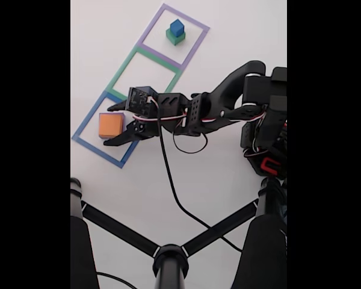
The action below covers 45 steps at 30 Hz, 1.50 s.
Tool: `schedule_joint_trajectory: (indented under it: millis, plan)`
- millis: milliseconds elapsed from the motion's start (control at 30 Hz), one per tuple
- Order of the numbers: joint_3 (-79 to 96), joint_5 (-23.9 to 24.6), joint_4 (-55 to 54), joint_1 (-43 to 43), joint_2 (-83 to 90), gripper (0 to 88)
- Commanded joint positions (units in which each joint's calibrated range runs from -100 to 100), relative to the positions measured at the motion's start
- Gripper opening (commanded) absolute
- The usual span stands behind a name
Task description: Tower of hanoi
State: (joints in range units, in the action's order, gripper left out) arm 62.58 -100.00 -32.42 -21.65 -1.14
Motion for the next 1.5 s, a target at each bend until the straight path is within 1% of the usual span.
schedule_joint_trajectory:
  millis: [0,67,200,267,500,700,833,900,967,1167,1300,1467]
  plan:
    - [-5.56,0.00,16.60,1.18,15.16,25.9]
    - [-7.74,0.00,27.53,1.64,21.81,21.8]
    - [-13.83,0.00,46.63,3.01,31.51,9.1]
    - [-17.28,0.00,55.61,4.23,35.03,5.6]
    - [-35.00,0.00,87.91,10.56,41.52,1.8]
    - [-60.26,0.00,116.07,17.27,39.60,1.1]
    - [-79.89,0.00,129.02,20.85,34.63,1.1]
    - [-86.97,0.00,132.26,22.61,32.63,1.1]
    - [-89.70,0.00,132.26,24.21,31.99,1.1]
    - [-92.15,0.00,132.26,28.40,29.67,1.1]
    - [-89.52,0.00,132.18,31.45,29.59,3.0]
    - [-77.98,0.00,128.54,36.18,32.71,10.9]
